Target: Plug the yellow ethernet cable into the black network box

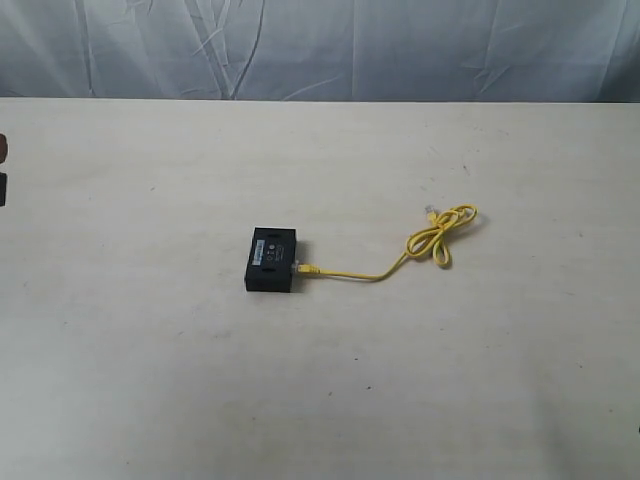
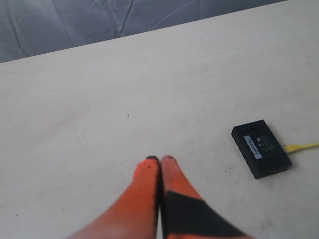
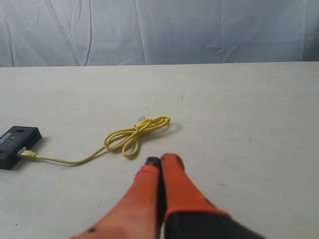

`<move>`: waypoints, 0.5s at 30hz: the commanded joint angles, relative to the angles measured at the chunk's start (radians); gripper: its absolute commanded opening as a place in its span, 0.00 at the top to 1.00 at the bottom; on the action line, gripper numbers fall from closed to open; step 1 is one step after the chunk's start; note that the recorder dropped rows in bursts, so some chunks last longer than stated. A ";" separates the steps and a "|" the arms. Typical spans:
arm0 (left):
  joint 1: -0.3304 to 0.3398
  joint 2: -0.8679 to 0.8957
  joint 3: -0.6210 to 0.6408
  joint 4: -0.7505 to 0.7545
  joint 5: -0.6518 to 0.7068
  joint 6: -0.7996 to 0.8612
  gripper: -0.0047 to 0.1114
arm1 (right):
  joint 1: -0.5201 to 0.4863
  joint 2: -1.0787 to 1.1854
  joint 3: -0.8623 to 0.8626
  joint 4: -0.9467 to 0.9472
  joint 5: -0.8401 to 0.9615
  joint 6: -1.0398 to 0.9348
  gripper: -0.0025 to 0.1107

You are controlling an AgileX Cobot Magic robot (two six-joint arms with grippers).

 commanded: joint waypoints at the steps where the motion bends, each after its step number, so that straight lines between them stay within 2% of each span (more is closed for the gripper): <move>1: 0.004 -0.006 0.005 0.003 -0.012 -0.006 0.96 | -0.021 -0.006 0.004 0.000 -0.012 0.001 0.98; 15: 0.004 -0.006 0.005 0.003 -0.012 -0.006 0.96 | -0.022 -0.006 0.004 0.000 -0.012 0.001 0.98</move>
